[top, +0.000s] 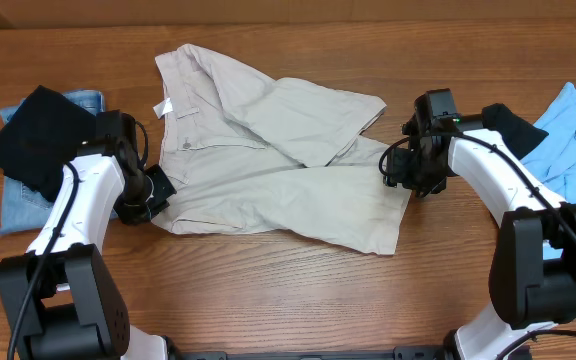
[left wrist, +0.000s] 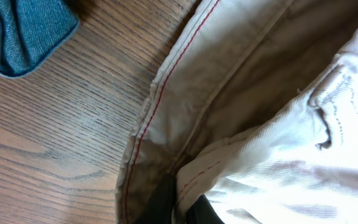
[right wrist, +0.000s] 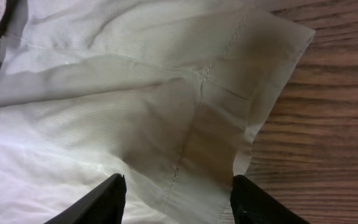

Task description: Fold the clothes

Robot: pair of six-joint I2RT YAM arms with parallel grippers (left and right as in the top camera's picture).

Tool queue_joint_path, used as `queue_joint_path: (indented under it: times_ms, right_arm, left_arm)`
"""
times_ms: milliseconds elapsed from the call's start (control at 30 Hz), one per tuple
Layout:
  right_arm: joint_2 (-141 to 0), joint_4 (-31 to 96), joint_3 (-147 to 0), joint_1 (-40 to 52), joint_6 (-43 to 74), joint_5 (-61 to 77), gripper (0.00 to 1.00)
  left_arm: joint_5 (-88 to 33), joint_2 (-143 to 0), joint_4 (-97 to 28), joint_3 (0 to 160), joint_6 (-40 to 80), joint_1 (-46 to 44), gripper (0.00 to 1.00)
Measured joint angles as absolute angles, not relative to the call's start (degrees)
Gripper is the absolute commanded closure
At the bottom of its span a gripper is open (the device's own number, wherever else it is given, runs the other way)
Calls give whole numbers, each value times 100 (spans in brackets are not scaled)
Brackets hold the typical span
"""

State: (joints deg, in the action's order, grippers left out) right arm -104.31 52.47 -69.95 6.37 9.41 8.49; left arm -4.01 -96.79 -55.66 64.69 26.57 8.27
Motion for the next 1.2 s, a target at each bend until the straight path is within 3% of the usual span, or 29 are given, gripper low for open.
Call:
queue_joint_path:
  times_ms: [233,367,533,800,833,967,1033,1200]
  right_arm:
    - [-10654,4921,-6888,637,945,849,46]
    - [-10748,4694,-6871,637,978,845,80]
    - [-10748,4545,-6866,637,1048,832,96]
    - [-10748,4112,-6866,344,1372,569,94]
    - [-10748,4110,-6869,215,1417,576,92]
    - [-10748,4202,-6910,-259,1494,659,70]
    - [-10748,4425,-6943,-561,1452,707,66]
    - [-10748,5046,-6947,-801,1282,943,65]
  left_arm:
    - [-401,-9679,-5555,6469,2657,827,92]
    - [-401,-9679,-5555,6469,2657,827,93]
    - [-401,-9679,-5555,6469,2657,827,92]
    - [-438,-9679,-5555,6469,2650,825,93]
    - [-491,-9679,-5555,6469,2639,823,93]
    - [-596,-9679,-5566,6469,2633,786,93]
    - [-506,-9679,-5548,6469,2633,812,93]
    - [-436,-9679,-5492,6469,2633,827,92]
